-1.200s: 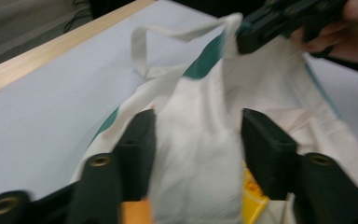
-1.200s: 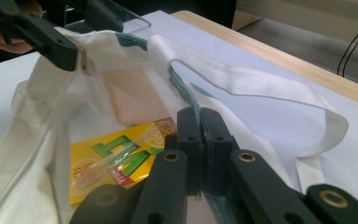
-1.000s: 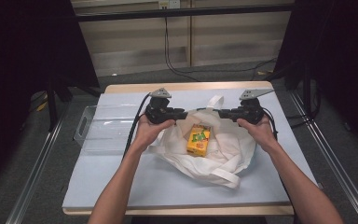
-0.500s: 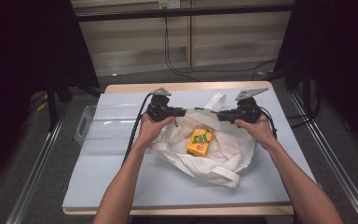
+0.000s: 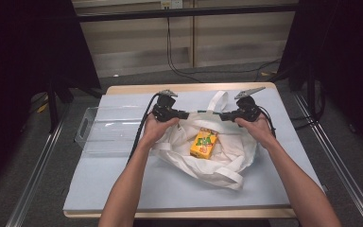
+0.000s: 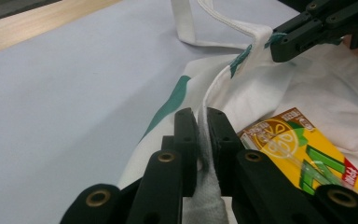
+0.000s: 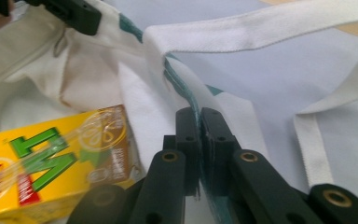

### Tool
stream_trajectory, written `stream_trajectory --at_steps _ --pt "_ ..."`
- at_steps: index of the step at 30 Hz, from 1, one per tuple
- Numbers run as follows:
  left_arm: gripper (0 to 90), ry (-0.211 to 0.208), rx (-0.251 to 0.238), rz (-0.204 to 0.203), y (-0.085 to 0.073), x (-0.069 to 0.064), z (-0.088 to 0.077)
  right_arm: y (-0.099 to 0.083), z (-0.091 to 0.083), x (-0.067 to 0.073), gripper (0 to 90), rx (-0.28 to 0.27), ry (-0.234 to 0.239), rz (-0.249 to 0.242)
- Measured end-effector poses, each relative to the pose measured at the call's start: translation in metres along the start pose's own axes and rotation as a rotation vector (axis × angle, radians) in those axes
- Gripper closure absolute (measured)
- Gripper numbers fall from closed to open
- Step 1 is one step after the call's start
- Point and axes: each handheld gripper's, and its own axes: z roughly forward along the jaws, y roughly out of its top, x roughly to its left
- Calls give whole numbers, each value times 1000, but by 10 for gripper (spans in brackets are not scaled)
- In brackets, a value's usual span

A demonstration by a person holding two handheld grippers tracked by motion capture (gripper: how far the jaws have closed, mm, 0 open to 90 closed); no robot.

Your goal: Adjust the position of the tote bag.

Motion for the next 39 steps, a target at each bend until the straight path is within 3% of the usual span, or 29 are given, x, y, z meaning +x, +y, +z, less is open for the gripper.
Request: stream_trajectory --at_steps 3,6,11,14,21,24,30,34,39 --pt "843 12 26 14 1 0 5 1 6 -2 852 24 -20 13" --pt "840 2 10 0 1 -1 4 0 8 -5 852 28 -16 40" --pt "789 -15 5 33 2 -8 -5 -1 7 -7 859 26 -4 49" --pt "739 -2 -14 41 1 -10 -12 -1 7 -9 860 19 -3 49" --pt "559 29 -52 14 -7 -10 -33 -2 9 -10 855 28 -8 47" --pt "554 17 -97 23 -12 -16 -44 -2 9 -10 841 23 -10 49" --pt "622 6 -125 79 -25 -32 -62 0 6 -7 740 8 -18 32" --pt "657 -11 -144 94 -31 -41 -73 1 3 -5 707 2 -11 12" --pt "619 -24 -151 112 -41 -54 -81 3 0 -2 674 -2 -7 -5"
